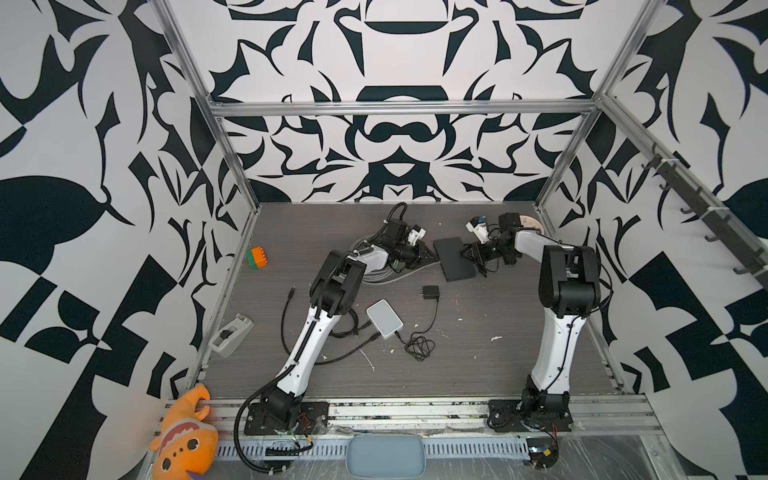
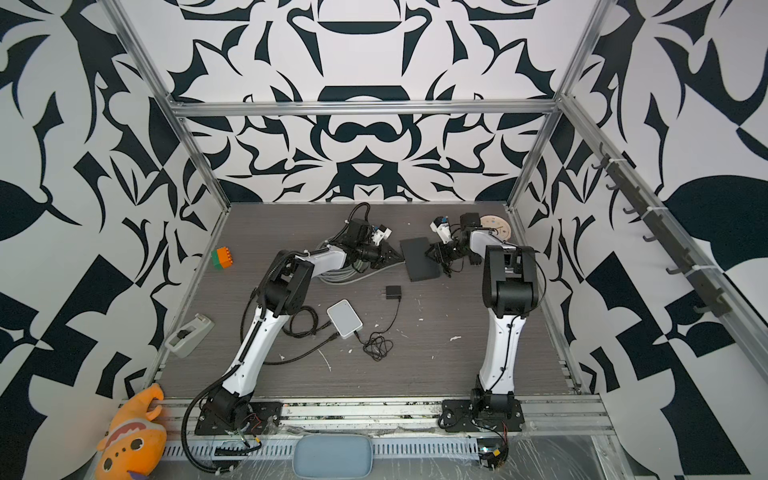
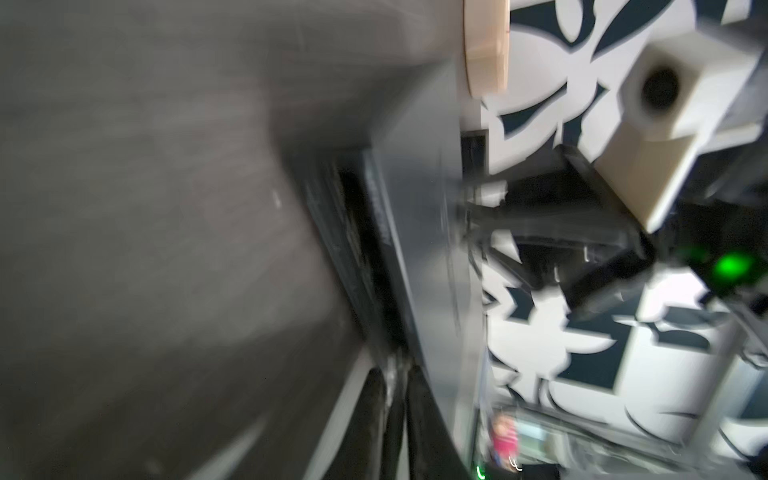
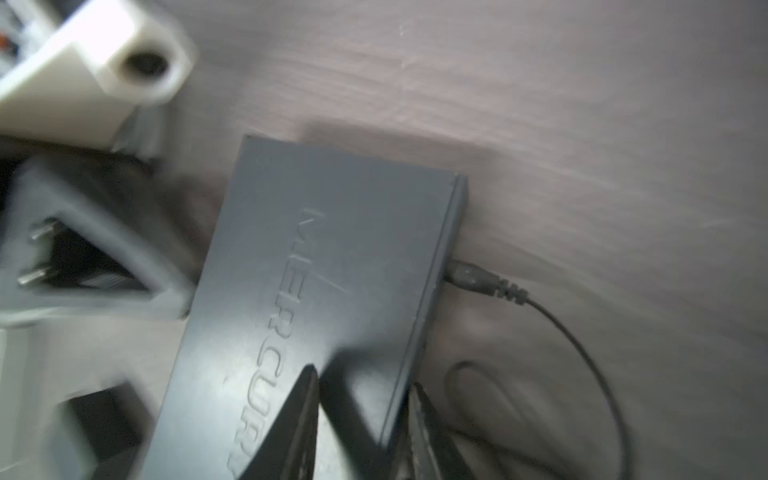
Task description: Insert the plug into the switch port
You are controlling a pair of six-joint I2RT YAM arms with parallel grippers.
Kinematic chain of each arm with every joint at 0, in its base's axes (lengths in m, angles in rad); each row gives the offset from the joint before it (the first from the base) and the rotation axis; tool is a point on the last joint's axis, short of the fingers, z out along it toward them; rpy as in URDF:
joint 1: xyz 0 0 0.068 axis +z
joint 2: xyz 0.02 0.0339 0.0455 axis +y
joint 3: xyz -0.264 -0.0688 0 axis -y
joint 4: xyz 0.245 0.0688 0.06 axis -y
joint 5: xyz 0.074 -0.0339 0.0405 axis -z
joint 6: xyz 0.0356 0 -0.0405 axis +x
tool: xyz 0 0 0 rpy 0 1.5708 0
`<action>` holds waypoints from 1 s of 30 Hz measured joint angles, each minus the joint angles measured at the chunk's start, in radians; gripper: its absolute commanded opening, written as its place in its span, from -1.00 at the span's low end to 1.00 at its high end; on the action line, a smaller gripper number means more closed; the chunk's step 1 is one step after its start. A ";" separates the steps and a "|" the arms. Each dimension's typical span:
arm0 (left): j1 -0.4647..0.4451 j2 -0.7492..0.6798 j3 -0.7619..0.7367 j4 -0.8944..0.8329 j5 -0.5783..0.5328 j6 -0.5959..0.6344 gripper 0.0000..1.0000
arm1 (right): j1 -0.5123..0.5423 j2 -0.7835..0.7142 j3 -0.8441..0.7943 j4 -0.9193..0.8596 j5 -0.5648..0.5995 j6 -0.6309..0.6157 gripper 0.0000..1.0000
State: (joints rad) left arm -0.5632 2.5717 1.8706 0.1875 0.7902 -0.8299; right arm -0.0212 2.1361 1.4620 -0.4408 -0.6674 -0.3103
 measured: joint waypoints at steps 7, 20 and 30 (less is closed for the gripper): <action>0.038 -0.079 -0.137 0.079 -0.105 0.122 -0.42 | 0.072 -0.027 -0.105 -0.154 -0.184 0.116 -0.33; 0.094 -0.186 -0.109 -0.243 -0.229 0.549 -0.27 | 0.121 -0.025 -0.114 -0.222 -0.219 0.219 -0.29; 0.132 -0.403 -0.315 -0.404 -0.296 1.020 -0.20 | 0.121 -0.031 -0.061 -0.242 -0.205 0.243 -0.28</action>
State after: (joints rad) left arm -0.4309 2.1685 1.5555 -0.2161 0.4938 0.1902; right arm 0.0994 2.1052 1.4014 -0.6830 -0.8722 -0.0673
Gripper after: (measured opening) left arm 0.395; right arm 0.359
